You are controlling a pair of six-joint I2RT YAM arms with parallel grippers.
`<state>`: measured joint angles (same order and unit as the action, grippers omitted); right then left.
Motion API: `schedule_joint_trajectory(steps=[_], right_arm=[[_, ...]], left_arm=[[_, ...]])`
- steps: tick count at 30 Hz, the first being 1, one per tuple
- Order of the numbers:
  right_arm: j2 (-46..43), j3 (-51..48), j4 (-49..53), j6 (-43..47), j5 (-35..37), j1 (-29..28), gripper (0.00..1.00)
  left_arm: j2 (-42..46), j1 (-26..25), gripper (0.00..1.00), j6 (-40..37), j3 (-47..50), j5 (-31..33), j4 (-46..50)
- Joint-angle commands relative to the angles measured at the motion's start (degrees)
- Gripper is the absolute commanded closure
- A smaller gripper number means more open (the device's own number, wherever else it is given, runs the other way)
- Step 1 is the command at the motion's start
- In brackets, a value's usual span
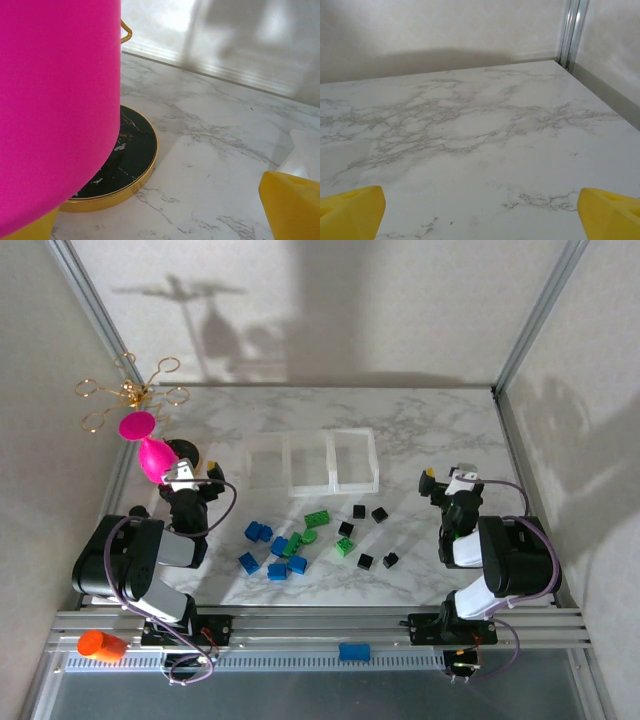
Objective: Sort the legos into containers by color
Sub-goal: Pick up the lego from the bottom-center of the table.
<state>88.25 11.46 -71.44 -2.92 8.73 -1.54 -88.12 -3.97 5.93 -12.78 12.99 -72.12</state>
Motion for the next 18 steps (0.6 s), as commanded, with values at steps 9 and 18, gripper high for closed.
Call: schedule_joint_trajectory(steps=[9, 18], right_arm=[[0.2, 0.9, -2.5, 0.8, -0.5, 0.0, 0.01], [0.2, 0.9, -2.6, 0.9, -0.7, 0.0, 0.01]], left_arm=[[1.1, 0.3, 0.01, -0.7, -0.8, -1.2, 0.1], [1.2, 0.1, 0.01, -1.2, -0.7, -2.0, -0.1]])
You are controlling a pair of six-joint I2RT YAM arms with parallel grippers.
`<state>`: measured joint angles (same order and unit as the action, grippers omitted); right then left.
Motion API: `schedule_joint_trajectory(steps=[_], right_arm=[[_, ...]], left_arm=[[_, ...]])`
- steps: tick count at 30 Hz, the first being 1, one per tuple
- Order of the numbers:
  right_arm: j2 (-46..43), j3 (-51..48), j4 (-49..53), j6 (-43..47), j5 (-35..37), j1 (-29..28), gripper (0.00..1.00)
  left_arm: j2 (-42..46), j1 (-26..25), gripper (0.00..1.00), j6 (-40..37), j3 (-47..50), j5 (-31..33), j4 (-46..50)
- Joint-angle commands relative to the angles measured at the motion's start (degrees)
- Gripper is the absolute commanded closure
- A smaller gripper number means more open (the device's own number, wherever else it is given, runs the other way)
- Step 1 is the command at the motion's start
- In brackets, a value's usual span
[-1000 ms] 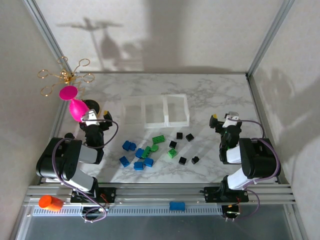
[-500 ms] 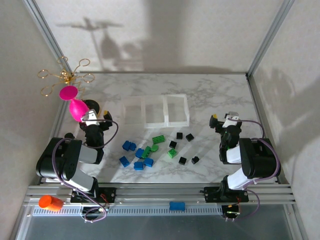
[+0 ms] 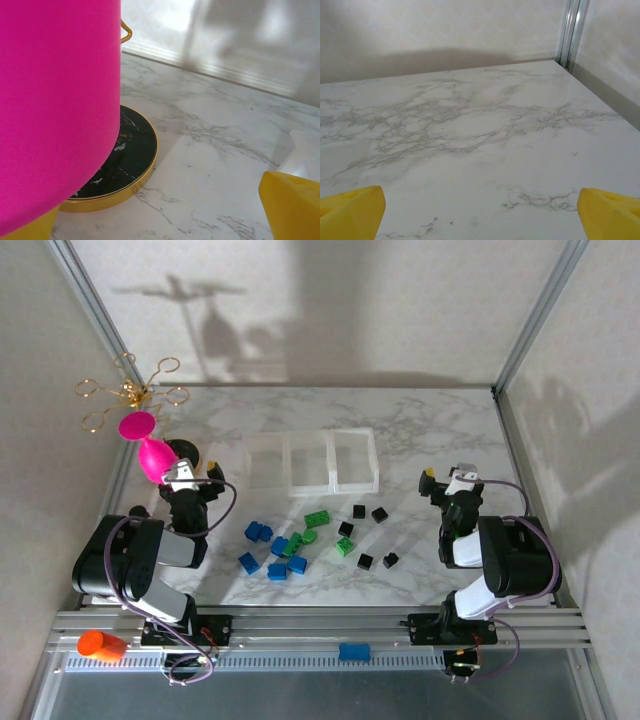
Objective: Sort the legos into containers by color
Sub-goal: Pick up the lego from the bottom-center of the table.
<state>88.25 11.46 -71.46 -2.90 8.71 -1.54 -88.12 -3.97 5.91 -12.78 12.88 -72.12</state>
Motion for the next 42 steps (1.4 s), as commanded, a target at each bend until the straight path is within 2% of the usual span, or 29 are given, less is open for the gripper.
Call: schedule_joint_trajectory(steps=[1, 2, 4, 8, 11, 13, 15, 27, 34, 42], right_arm=[[0.0, 1.0, -2.2, 1.1, -1.2, 0.0, 0.01], [-0.1, 1.1, -1.9, 1.6, -2.2, 0.0, 0.01], [-0.8, 1.6, -0.3, 2.7, -5.2, 0.0, 0.01], [-2.2, 1.0, -0.4, 2.3, -4.3, -0.1, 0.01], [-4.7, 0.8, 1.3, 2.0, -3.6, -0.1, 0.01], [-6.6, 1.9, 5.0, 1.5, -3.2, 0.0, 0.01], [-9.0, 5.5, 13.0, -0.1, -1.8, 0.0, 0.01], [-20.5, 12.8, 35.8, -13.0, 6.5, 1.3, 0.01], [-25.0, 15.8, 45.7, -19.2, 6.1, 2.5, 0.01], [-25.5, 21.7, 59.0, -24.1, -1.1, 2.4, 0.01]], left_arm=[[1.2, 0.1, 0.01, -2.0, -1.2, -3.7, 0.8], [1.3, -0.1, 0.01, -3.2, -1.9, -6.3, 2.4], [1.7, -0.1, 0.01, -3.4, -1.6, -6.8, 2.2], [3.4, -0.4, 0.01, -4.4, -2.2, -8.3, 4.7], [5.8, -0.7, 0.01, -5.0, -3.9, -9.7, 10.0], [7.4, -1.1, 0.01, -4.6, -5.3, -10.2, 15.0], [8.5, -1.1, 0.01, -3.8, -6.8, -11.4, 20.2], [18.7, -1.7, 0.01, -1.9, -7.1, -14.8, 31.8], [22.7, -2.9, 0.01, -0.2, -8.9, -17.6, 37.4], [28.5, -8.2, 0.01, 4.2, -8.9, -14.1, 40.8]])
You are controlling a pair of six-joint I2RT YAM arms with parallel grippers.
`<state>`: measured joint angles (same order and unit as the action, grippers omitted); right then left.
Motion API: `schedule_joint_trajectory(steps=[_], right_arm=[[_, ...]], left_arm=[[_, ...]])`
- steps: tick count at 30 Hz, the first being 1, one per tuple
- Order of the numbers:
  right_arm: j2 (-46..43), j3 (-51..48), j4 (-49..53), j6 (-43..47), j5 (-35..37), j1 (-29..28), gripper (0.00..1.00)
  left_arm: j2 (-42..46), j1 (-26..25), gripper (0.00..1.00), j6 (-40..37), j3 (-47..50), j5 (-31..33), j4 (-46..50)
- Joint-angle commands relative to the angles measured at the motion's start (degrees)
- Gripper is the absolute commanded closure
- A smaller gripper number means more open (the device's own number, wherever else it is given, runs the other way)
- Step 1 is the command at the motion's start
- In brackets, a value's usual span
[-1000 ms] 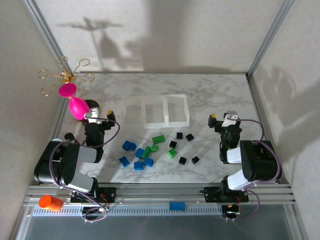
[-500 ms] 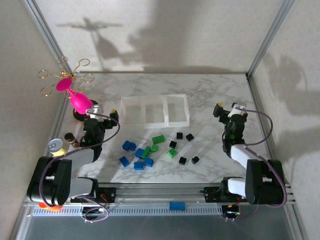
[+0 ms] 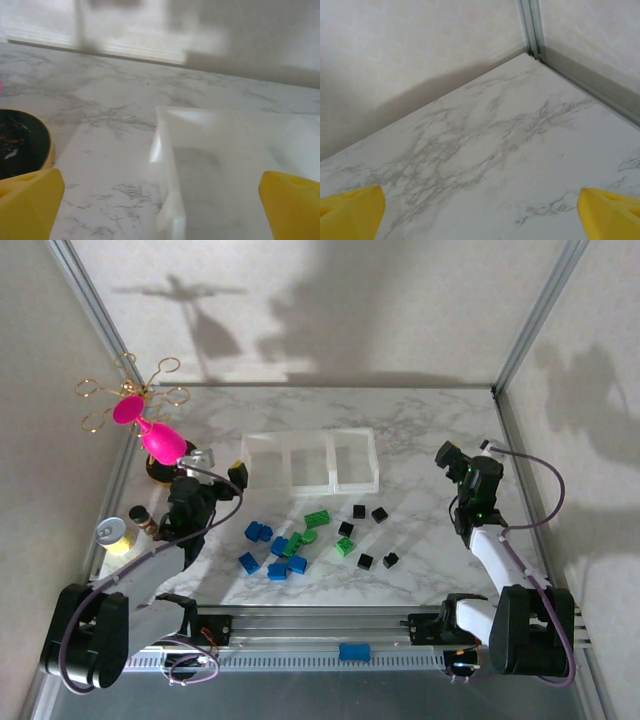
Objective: Sort the legos into containers by color
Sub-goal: Pick up the lego from the bottom-center of the table.
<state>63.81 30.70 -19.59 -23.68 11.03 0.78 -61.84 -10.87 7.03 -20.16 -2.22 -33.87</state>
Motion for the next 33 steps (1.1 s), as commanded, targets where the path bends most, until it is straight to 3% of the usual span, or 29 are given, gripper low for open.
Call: schedule_joint_trajectory(steps=[1, 7, 12, 16, 27, 33], right_arm=[[-1.2, 2.8, 8.2, -3.5, -4.4, -0.1, 0.01], [-1.0, 5.3, 17.5, -4.0, -8.9, -2.6, 0.01], [-0.9, 6.3, 23.9, -5.1, -9.9, -8.5, 0.01], [-0.6, 6.4, 27.3, -6.1, -10.0, -15.3, 0.01], [4.6, 9.2, 33.3, -14.6, -7.9, -34.2, 0.01], [10.9, 14.0, 38.6, -19.8, -1.5, -46.1, 0.03]], left_arm=[[3.0, -1.8, 0.01, 3.7, -1.5, 0.9, 3.0], [6.6, -5.1, 0.01, 8.1, -0.6, -0.2, 6.2], [9.5, -11.0, 0.01, 13.6, 1.3, 1.2, 6.1], [12.0, -16.2, 0.01, 17.5, 3.1, 8.0, 6.9], [12.1, -27.3, 0.01, 25.3, 1.3, 13.2, 14.4], [12.6, -34.5, 0.01, 28.9, 1.4, 16.9, 17.5]])
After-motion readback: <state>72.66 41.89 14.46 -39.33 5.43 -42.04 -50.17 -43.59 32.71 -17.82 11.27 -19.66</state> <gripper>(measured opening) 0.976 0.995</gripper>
